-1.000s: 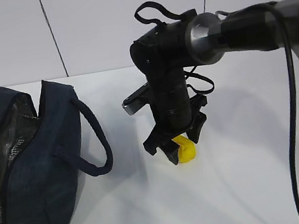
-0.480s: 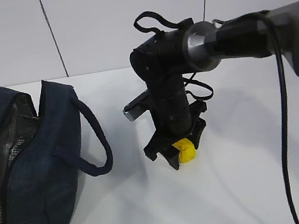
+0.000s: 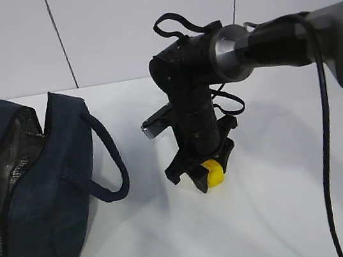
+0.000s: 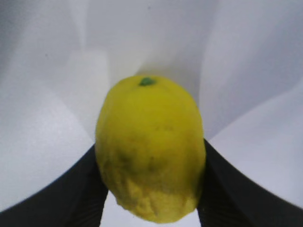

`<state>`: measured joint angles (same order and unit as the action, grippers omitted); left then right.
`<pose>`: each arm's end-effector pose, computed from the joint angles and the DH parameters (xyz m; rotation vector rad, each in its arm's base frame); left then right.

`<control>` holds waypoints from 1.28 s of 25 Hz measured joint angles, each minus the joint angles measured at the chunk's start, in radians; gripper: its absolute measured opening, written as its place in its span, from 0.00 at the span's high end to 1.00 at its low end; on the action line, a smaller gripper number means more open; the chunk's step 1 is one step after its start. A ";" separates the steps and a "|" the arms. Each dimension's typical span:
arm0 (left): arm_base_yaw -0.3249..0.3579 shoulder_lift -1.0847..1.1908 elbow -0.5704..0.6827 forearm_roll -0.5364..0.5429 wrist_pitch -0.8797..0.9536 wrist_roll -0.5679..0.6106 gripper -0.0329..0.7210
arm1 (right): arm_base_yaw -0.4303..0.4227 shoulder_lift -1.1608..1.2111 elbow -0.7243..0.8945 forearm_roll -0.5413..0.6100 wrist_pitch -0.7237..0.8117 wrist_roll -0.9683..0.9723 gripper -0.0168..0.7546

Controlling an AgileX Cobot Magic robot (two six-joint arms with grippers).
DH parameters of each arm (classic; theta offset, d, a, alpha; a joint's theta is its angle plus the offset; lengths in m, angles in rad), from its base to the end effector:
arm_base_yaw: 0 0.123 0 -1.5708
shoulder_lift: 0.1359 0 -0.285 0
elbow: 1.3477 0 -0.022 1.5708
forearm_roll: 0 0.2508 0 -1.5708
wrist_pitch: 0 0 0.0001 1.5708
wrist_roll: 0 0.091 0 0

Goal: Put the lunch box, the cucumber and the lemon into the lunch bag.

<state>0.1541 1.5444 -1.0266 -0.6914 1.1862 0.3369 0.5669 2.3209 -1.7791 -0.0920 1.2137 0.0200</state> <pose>0.2771 -0.0114 0.2483 -0.1455 2.8817 -0.9324 0.3812 0.2334 0.1227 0.8822 -2.9387 0.1677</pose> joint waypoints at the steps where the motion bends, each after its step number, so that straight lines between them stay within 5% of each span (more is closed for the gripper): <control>1: 0.000 0.000 0.000 0.000 0.000 0.000 0.96 | 0.000 -0.002 0.000 0.007 0.000 0.000 0.49; 13: 0.000 0.000 0.000 0.006 0.000 0.000 0.96 | 0.000 -0.197 0.000 0.115 0.003 0.000 0.49; 32: 0.000 0.000 0.000 0.029 0.000 0.000 0.96 | 0.000 -0.342 0.002 1.039 -0.006 -0.319 0.50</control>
<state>0.1541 1.5444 -1.0266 -0.6625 1.1862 0.3369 0.5669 1.9792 -1.7769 0.9466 1.2078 -0.2993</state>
